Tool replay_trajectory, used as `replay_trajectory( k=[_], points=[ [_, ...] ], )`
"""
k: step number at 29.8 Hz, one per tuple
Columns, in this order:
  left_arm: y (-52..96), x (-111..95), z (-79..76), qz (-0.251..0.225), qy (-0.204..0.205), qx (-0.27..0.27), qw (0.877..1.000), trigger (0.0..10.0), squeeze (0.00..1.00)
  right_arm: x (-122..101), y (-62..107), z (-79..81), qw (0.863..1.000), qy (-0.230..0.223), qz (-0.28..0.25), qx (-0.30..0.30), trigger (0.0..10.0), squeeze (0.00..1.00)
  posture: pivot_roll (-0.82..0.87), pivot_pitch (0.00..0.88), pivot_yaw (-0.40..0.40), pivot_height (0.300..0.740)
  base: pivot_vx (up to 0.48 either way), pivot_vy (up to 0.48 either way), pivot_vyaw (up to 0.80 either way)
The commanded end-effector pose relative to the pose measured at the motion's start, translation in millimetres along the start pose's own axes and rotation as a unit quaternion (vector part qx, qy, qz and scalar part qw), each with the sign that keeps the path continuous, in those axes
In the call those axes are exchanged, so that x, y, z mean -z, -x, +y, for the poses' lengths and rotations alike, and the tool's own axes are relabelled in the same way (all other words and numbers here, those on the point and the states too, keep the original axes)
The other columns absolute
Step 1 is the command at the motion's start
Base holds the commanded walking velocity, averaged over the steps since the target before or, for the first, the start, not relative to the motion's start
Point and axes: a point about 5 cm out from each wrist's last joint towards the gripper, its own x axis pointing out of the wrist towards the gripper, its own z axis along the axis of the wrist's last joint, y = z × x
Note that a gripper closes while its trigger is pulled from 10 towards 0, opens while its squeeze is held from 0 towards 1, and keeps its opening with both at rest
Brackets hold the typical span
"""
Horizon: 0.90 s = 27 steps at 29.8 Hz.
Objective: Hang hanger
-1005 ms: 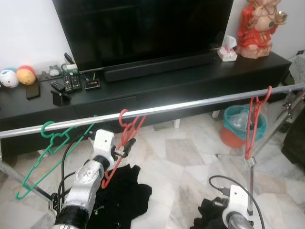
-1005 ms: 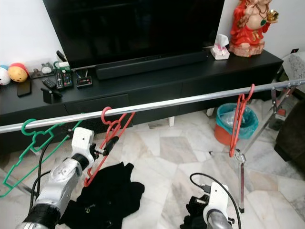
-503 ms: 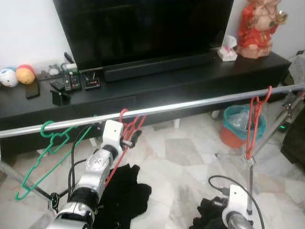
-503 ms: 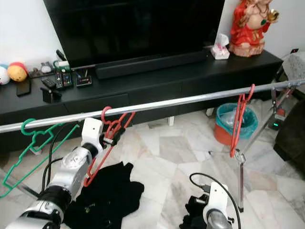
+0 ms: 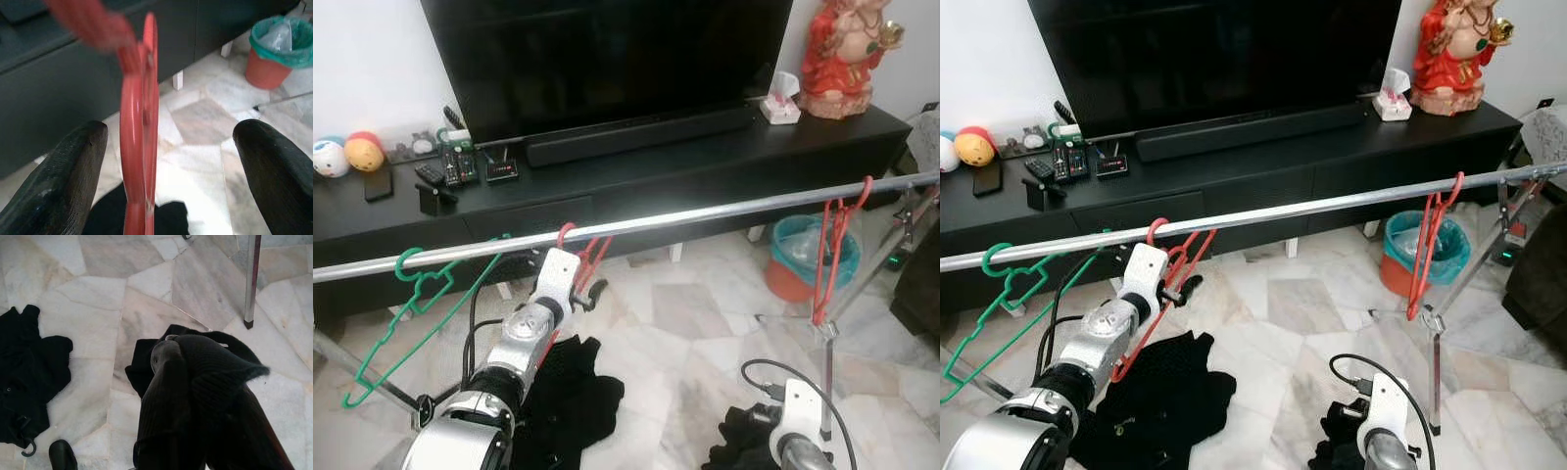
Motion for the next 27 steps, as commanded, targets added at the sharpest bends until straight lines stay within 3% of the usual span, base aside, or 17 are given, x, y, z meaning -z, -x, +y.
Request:
replay_trajectory(
  k=[1,3,4,6,7,8,12,13,15,27],
  points=[
    [-1.1,0.3,4.2,0.016,-0.017,-0.006,1.000,10.0,0.00,-1.6,-0.4,2.0,1.000,0.003,-0.001,-0.004,10.0,0.00,-0.03,0.000,0.015,0.740,0.000,0.000,0.00],
    [-1.2,0.7,5.1,0.018,-0.017,-0.011,1.000,10.0,0.00,-1.5,-0.4,2.0,1.000,0.004,0.000,-0.004,10.0,0.00,-0.03,0.000,0.014,0.740,0.000,0.000,0.00],
    [-1.5,0.4,5.0,0.018,-0.016,-0.012,1.000,5.4,0.00,-1.3,-0.4,1.9,1.000,0.004,0.000,-0.005,10.0,0.00,-0.03,0.000,0.014,0.740,0.000,0.000,0.00],
    [-1.7,0.2,4.9,0.017,-0.017,-0.013,1.000,5.4,0.00,-1.2,-0.4,1.9,1.000,0.005,0.001,-0.005,10.0,0.00,-0.03,0.000,0.014,0.740,0.000,0.000,0.00],
    [-2.3,-0.6,4.3,0.016,-0.015,-0.013,1.000,4.2,0.00,-1.2,-0.4,1.6,1.000,0.005,0.001,-0.005,10.0,0.00,-0.03,0.000,0.013,0.740,0.000,0.000,0.00],
    [-2.6,-1.1,4.2,0.015,-0.016,-0.015,1.000,3.6,0.00,-1.1,-0.4,1.4,1.000,0.005,0.002,-0.005,10.0,0.00,-0.03,0.000,0.013,0.740,0.000,0.000,0.00],
    [-3.7,-3.4,4.1,0.008,-0.011,-0.023,1.000,3.5,0.00,-0.7,-0.4,0.7,1.000,0.004,0.003,-0.004,10.0,0.00,-0.03,0.000,0.012,0.740,0.000,0.000,0.00],
    [-4.0,-4.3,4.1,0.005,-0.009,-0.025,1.000,0.4,0.00,-0.6,-0.4,0.3,1.000,0.004,0.004,-0.004,10.0,0.00,-0.03,0.000,0.011,0.740,0.000,0.000,0.00],
    [-4.3,-5.1,4.0,0.003,-0.008,-0.026,1.000,0.0,0.00,-0.3,-0.4,-0.2,1.000,0.004,0.004,-0.004,10.0,0.00,-0.03,0.000,0.011,0.740,0.000,0.000,0.00],
    [-4.2,-5.7,5.6,0.000,-0.006,-0.027,1.000,0.0,0.00,1.5,-0.1,-1.0,1.000,0.004,0.008,-0.004,10.0,0.00,-0.03,0.000,0.010,0.740,0.000,0.000,0.00]
  ],
)
